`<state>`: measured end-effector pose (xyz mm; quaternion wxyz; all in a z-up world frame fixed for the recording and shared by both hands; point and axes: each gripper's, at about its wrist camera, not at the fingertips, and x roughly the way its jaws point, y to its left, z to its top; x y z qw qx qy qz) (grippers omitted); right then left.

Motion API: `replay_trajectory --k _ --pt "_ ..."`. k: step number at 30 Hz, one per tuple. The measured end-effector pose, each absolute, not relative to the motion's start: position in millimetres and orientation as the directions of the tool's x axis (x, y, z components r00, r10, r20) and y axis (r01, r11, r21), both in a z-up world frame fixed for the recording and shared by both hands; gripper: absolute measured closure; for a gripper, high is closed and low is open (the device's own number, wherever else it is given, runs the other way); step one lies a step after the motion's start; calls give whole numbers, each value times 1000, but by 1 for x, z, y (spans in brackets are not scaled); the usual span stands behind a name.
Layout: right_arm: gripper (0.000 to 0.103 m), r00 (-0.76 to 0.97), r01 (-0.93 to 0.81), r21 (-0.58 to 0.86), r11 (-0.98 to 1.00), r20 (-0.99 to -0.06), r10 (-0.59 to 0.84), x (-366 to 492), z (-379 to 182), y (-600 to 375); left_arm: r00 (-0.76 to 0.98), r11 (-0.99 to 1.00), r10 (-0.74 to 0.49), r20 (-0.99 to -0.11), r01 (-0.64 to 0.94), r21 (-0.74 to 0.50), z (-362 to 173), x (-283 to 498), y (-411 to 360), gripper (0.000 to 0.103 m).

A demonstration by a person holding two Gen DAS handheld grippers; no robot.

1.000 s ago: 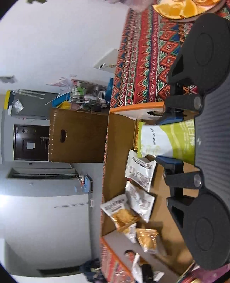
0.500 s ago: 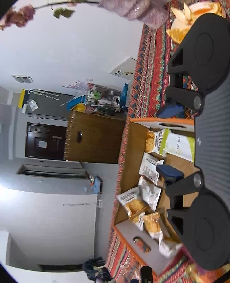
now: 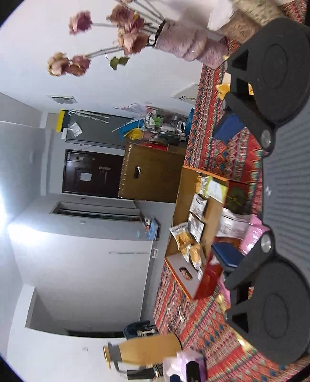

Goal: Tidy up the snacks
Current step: 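Withdraw both grippers from the box back toward the snack pile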

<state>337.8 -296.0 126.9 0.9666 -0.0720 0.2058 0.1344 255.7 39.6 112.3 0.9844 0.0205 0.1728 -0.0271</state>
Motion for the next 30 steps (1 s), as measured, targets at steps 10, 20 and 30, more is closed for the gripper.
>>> replay_trajectory --k 10,20,30 --pt "2 852 -352 -60 934 -433 293 204 88 -309 936 998 -65 -345 55 -40 95 146 37 0" --pt "2 831 -241 22 970 -512 218 130 23 -318 892 998 -58 -448 48 -35 53 95 26 0" --pt "2 780 -225 76 971 -584 226 128 -8 -320 839 995 -95 -536 71 -64 28 112 17 0"
